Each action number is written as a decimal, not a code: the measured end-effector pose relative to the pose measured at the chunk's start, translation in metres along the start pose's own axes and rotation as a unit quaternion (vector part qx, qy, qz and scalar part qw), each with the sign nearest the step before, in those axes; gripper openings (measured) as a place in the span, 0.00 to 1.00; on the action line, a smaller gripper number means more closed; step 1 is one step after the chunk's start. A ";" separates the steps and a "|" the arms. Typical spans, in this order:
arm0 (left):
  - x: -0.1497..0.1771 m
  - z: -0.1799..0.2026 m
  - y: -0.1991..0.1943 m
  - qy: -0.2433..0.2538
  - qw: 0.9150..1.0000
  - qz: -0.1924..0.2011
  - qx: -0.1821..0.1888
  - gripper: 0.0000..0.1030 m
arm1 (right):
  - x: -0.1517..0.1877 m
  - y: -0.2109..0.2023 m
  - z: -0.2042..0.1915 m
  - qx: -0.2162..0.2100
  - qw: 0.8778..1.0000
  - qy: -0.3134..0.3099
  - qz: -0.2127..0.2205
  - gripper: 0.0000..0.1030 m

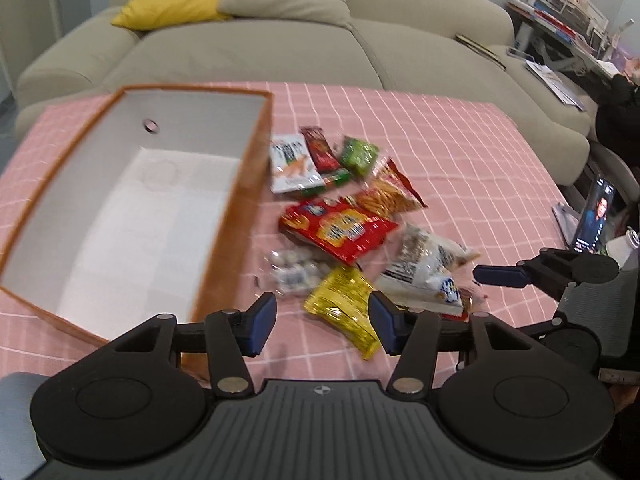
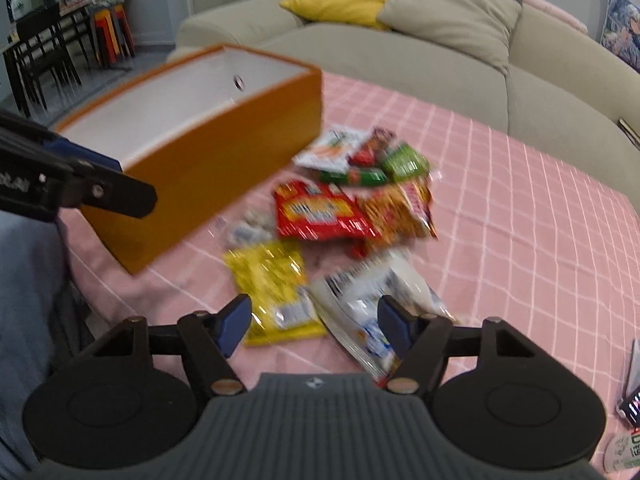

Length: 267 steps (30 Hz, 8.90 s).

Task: Organize snacks
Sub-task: 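Grasp the yellow packet with the left gripper while the right grasps the white-blue chip bag, then carry both packets over the box and open both grippers to drop them, then lift both tools out of the box and move back toward the snack pile, then grasp the wrapped dark pastry with the right gripper while the left grasps the red sausage stick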

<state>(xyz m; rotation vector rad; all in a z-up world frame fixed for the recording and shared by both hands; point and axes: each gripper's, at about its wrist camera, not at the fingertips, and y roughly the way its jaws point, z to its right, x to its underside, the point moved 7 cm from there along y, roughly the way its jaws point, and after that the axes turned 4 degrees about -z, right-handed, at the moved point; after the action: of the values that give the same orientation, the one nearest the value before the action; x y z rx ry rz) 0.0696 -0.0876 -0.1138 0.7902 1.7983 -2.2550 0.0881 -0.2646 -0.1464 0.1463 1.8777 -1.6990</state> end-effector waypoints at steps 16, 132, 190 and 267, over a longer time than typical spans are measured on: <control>0.001 0.014 0.083 -0.020 0.997 -0.071 0.019 0.68 | 0.004 0.036 0.026 0.026 0.999 -0.032 -0.019 0.81; -0.045 -0.182 0.025 -0.063 0.981 -0.133 -0.125 0.10 | -0.181 0.075 -0.198 -0.094 0.951 -0.295 -0.024 0.41; -0.051 -0.107 -0.054 -0.109 0.990 0.049 -0.081 0.60 | -0.141 -0.009 -0.117 -0.050 0.990 -0.094 0.097 0.84; -0.053 -0.010 0.133 -0.221 0.973 -0.064 0.032 0.74 | -0.026 0.093 0.045 -0.007 0.998 0.036 -0.043 0.37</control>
<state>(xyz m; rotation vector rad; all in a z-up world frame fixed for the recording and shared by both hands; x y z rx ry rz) 0.1747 -0.1246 -0.2047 0.1547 1.6066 -2.3387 0.1672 -0.2826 -0.2147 0.1252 1.9741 -1.7591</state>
